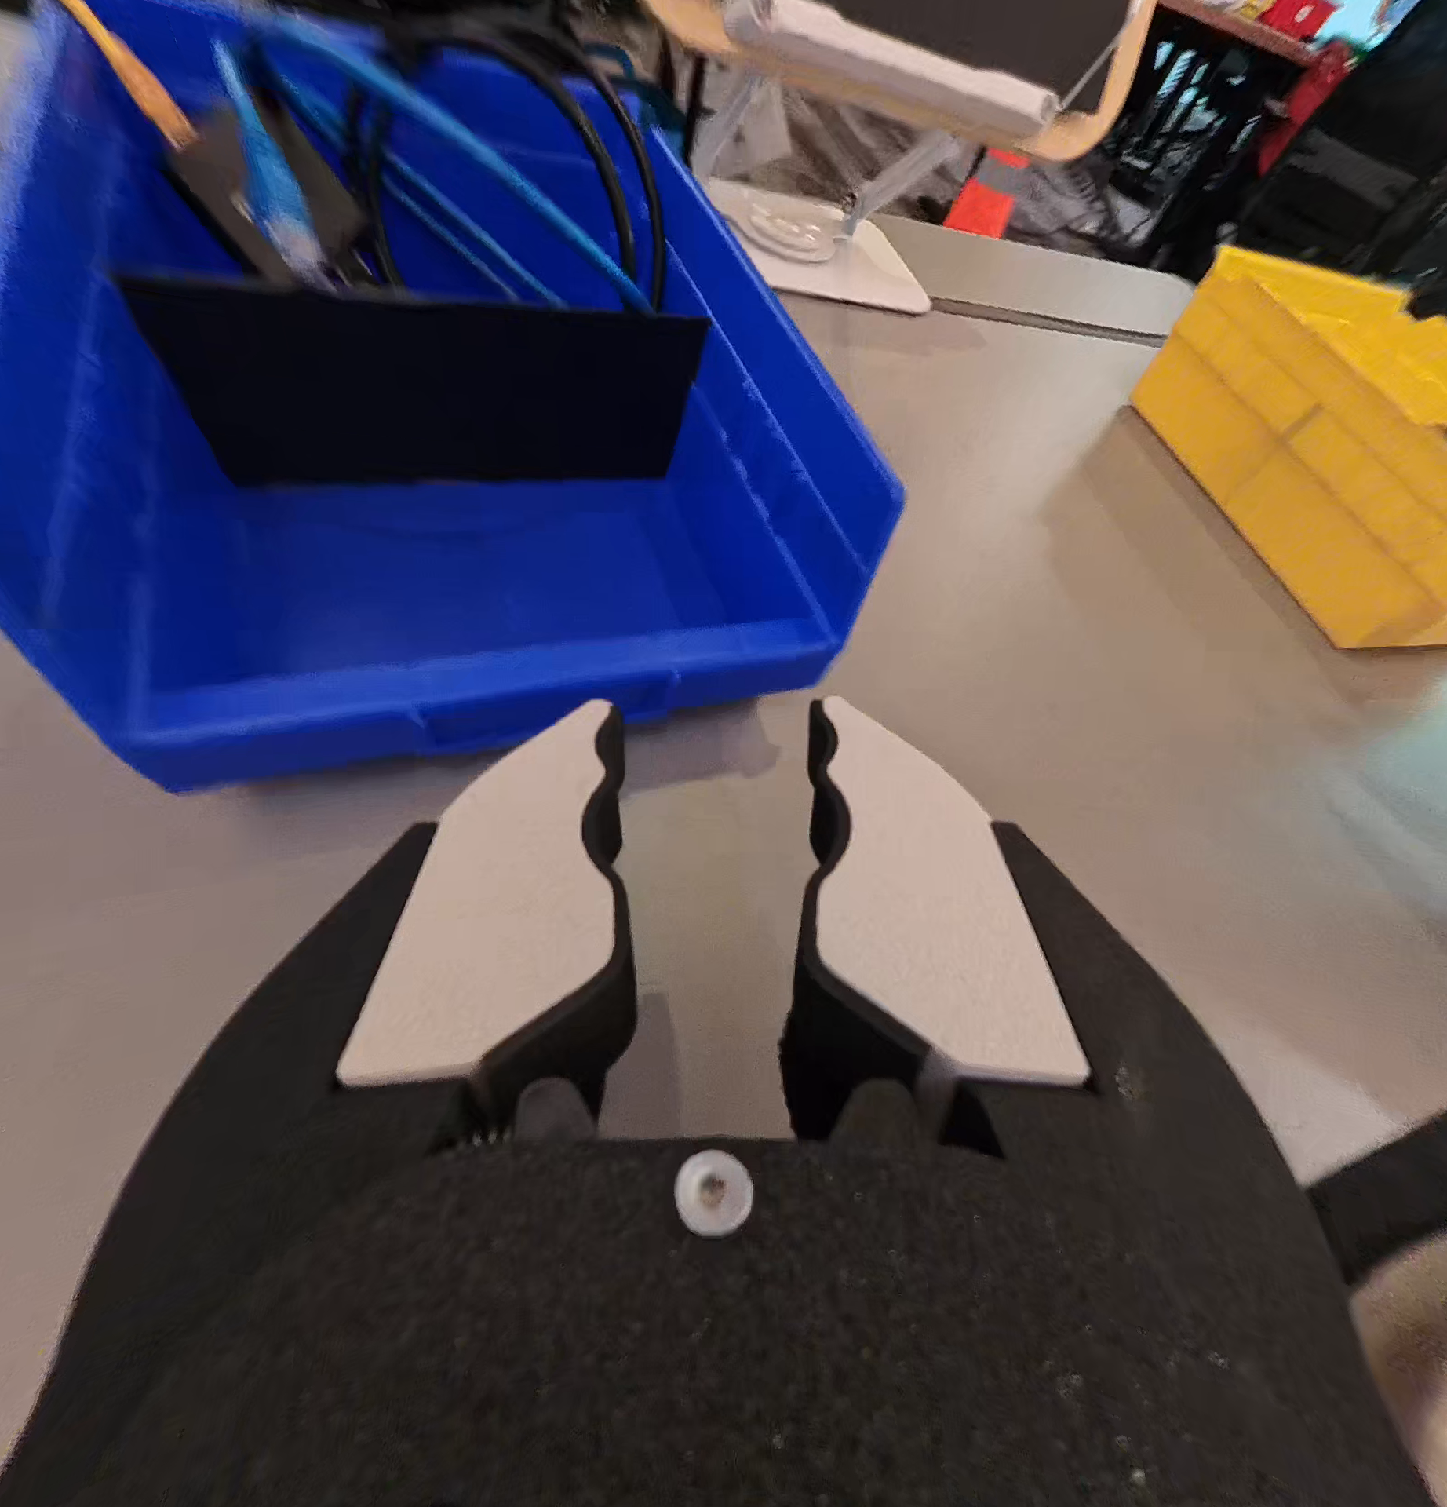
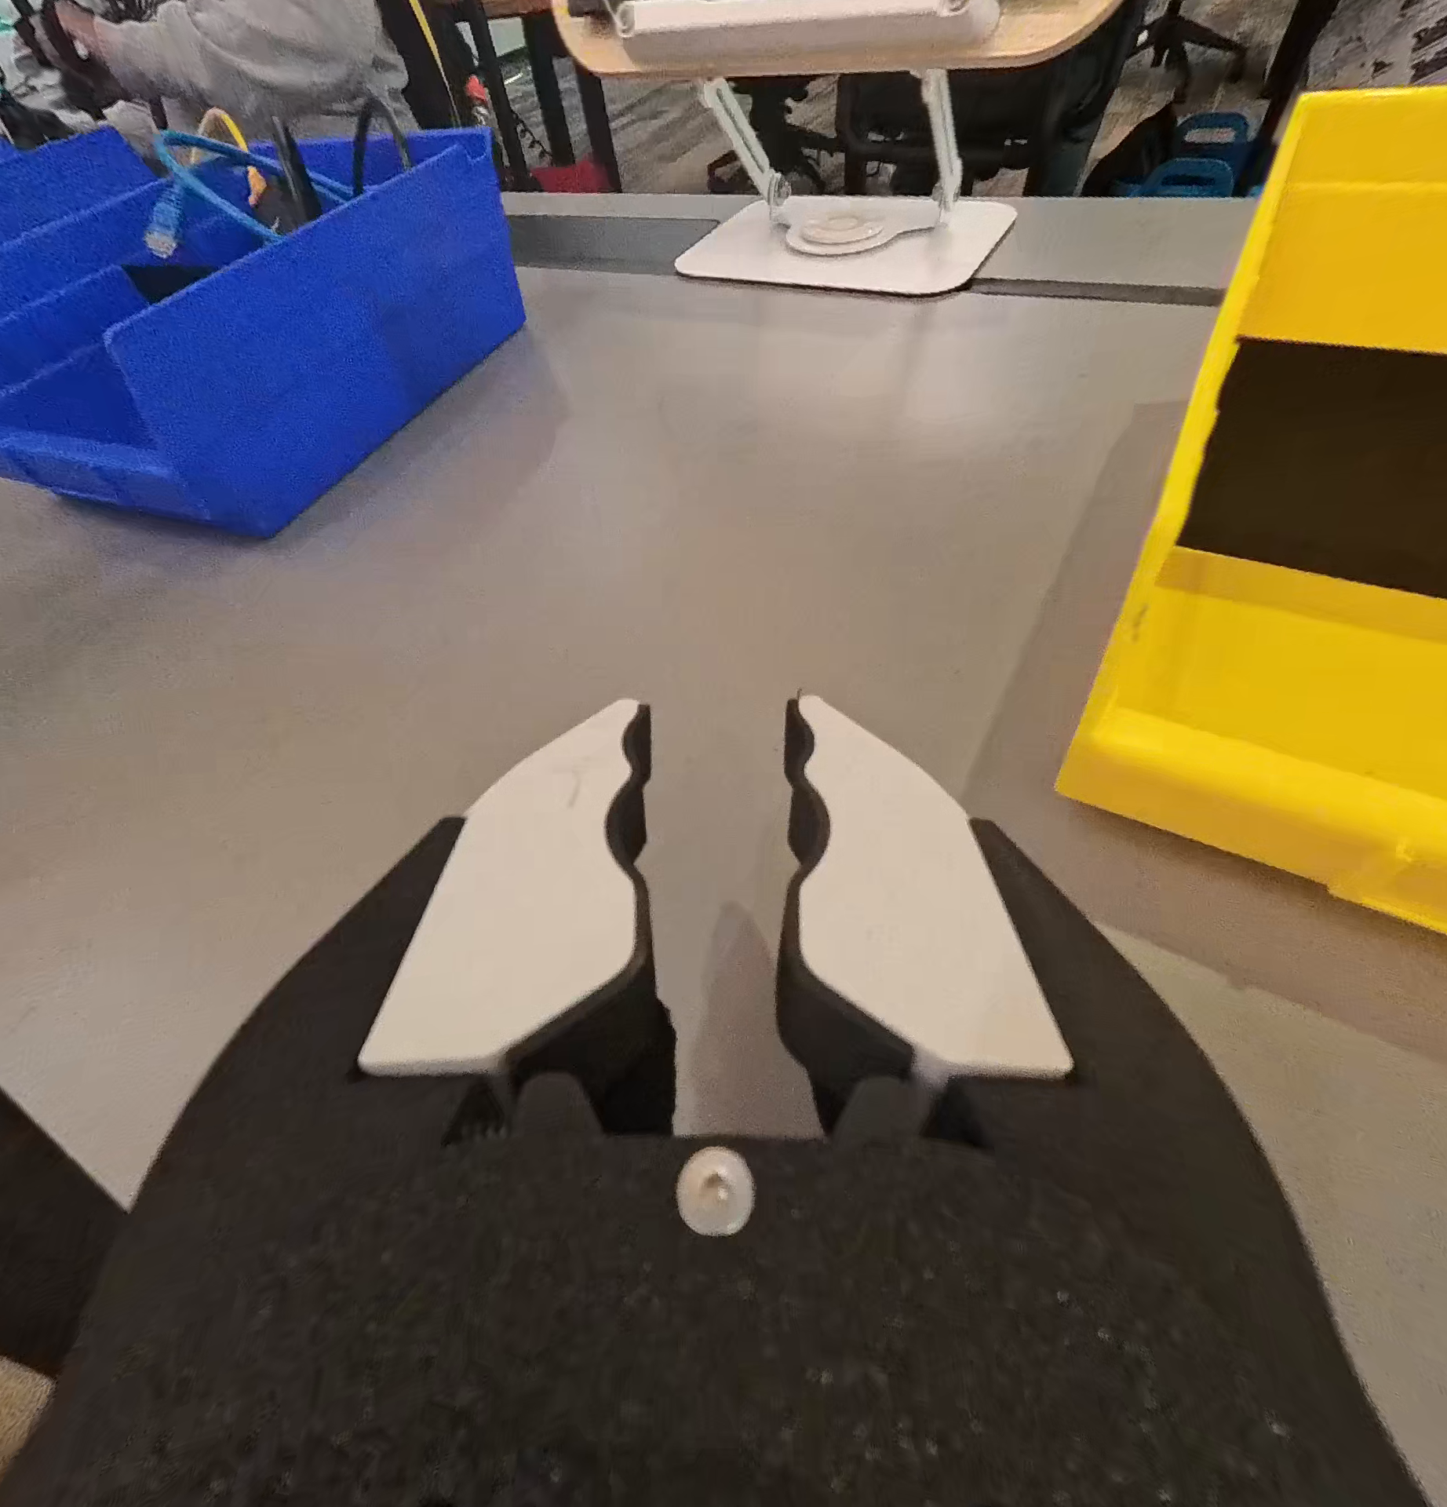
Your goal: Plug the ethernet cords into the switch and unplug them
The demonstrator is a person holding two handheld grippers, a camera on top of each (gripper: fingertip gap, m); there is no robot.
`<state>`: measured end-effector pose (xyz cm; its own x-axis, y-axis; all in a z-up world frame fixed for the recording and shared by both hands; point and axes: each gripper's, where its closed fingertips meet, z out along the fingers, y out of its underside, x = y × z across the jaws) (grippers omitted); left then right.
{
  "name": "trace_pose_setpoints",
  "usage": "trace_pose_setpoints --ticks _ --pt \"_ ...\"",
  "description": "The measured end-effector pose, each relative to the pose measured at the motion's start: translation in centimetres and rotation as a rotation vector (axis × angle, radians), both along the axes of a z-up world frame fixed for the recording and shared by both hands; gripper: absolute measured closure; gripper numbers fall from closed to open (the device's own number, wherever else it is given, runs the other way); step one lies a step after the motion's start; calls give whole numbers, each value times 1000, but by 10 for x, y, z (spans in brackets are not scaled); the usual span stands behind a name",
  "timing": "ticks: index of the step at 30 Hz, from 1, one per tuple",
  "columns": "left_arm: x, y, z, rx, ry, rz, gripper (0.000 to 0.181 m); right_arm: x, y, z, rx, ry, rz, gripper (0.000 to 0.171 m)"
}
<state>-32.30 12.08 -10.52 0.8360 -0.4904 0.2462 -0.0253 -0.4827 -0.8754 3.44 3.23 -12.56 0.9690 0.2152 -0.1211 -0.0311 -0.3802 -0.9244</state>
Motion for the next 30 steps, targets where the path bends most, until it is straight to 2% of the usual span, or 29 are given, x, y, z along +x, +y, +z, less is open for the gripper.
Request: trace_pose_setpoints --ticks 4,6,8,13,18,21,23,24,26,28,30 --pt "-21 43 35 31 133 38 136 -6 -6 0 -2 28 26 142" --pt "-32 77 58 -22 158 70 132 -12 -6 -1 -13 50 44 142" --pt "-40 117 80 -91 173 105 139 -16 -6 -1 -14 47 57 142" --pt "-38 210 100 -307 200 153 135 -25 -5 -5 -29 45 87 142" --pt "-21 270 66 -474 320 154 121 -30 -6 -15 -90 126 119 142" --pt "-22 283 28 -604 437 145 102 -30 -7 -16 -104 185 129 142" --pt "-24 284 5 -685 476 136 97 -31 -7 -17 -121 233 141 142" --pt "-25 285 -3 -701 493 130 107 -31 -8 -18 -132 260 147 142" --pt "-28 282 -16 -712 559 104 157 -33 -8 -18 -145 317 159 142" --pt "-31 278 -22 -712 614 78 171 -34 -8 -18 -152 358 165 142" --pt "-32 278 -18 -683 640 59 172 -36 -8 -18 -155 376 177 142"
